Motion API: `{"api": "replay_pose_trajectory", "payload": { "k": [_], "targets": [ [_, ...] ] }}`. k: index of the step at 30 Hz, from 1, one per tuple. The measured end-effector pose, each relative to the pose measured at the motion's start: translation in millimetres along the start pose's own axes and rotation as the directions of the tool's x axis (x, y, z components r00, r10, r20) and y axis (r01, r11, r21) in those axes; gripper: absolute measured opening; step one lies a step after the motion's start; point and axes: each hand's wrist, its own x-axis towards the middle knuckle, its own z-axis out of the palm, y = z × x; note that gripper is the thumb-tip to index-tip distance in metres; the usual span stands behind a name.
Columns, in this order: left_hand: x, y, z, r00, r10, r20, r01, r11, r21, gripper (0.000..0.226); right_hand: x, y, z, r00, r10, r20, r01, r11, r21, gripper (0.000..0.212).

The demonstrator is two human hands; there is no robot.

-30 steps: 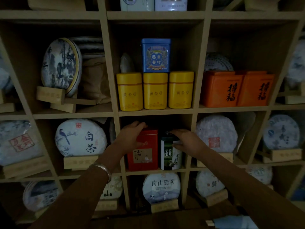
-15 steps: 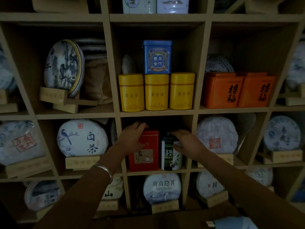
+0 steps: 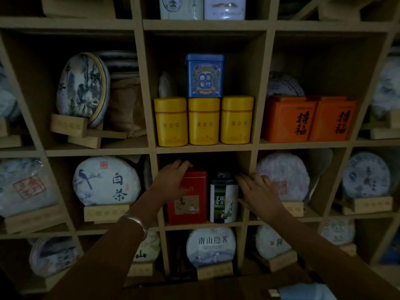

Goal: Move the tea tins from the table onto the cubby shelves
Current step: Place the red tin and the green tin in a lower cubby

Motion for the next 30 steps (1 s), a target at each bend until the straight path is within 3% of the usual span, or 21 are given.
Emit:
{"api": "replay_pose_trajectory", "payload": {
  "k": [17,30],
  "targets": [
    [0.1,-0.1,-0.6,1.0,-0.002,0.009,0.002,1.0,0.021,0.072,5.3,-5.2,13.6,0.986,0.053,-0.155,-0.053,0.999,0.004,0.063],
    [3.0,-1.8,-0.9,0.998,-0.025,0.058,0.025,1.0,-0.001,0.075,6.4,-8.9,14.3,0.987,0.097,-0.127,-0.084,0.991,0.104,0.062]
  ]
}}
